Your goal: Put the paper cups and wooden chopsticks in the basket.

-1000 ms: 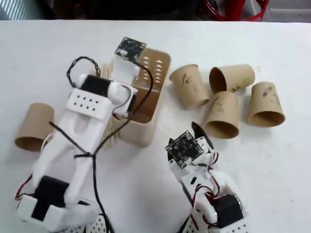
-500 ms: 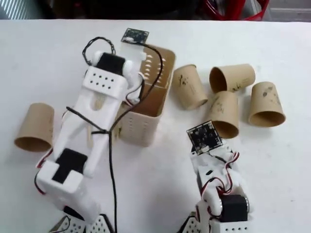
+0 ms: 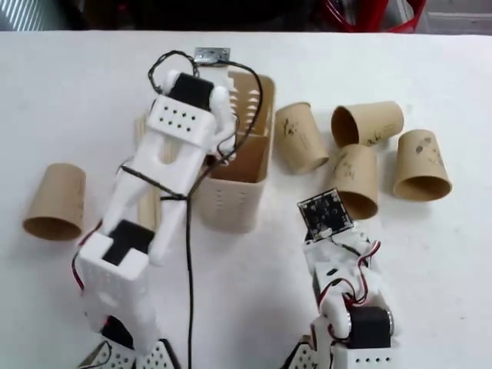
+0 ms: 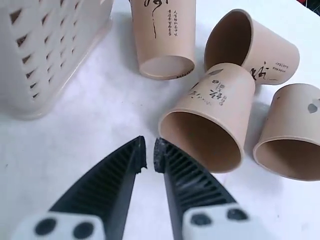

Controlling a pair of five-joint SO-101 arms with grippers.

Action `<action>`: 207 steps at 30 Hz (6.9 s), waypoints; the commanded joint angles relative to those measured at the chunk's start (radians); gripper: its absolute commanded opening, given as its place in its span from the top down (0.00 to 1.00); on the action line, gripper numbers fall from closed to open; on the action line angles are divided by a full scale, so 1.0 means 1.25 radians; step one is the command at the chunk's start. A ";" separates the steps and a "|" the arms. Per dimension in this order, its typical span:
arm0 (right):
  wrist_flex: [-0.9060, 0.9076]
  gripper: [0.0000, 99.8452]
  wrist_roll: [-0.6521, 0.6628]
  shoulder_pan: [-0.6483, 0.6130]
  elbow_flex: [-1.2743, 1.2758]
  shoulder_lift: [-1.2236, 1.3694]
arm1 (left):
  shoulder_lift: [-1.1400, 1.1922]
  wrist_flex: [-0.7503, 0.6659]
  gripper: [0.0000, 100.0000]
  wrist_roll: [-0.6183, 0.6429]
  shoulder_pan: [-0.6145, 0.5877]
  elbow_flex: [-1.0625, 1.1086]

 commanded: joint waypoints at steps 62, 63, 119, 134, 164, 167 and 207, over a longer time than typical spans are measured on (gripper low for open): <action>-0.563 0.79 0.862 0.468 0.207 0.010 | -1.064 -0.282 0.79 -0.476 -0.368 0.852; -0.571 0.79 0.887 0.476 0.206 0.015 | -1.065 -0.314 0.79 -0.476 -0.381 0.894; -1.208 0.91 0.674 0.509 -0.226 1.280 | -1.066 -0.554 0.79 -0.448 -0.408 1.225; -1.094 0.98 0.215 0.622 -0.259 1.121 | -1.069 -0.750 0.79 -0.423 -0.408 1.345; -0.533 0.75 0.750 0.455 -0.074 0.533 | -1.066 -0.768 0.79 -0.381 -0.409 1.361; -0.603 0.75 0.751 0.455 -0.074 0.564 | -1.065 -0.768 0.79 -0.381 -0.408 1.361; -0.889 0.98 0.533 0.562 -0.464 1.218 | -1.070 -0.792 0.79 -0.384 -0.343 1.394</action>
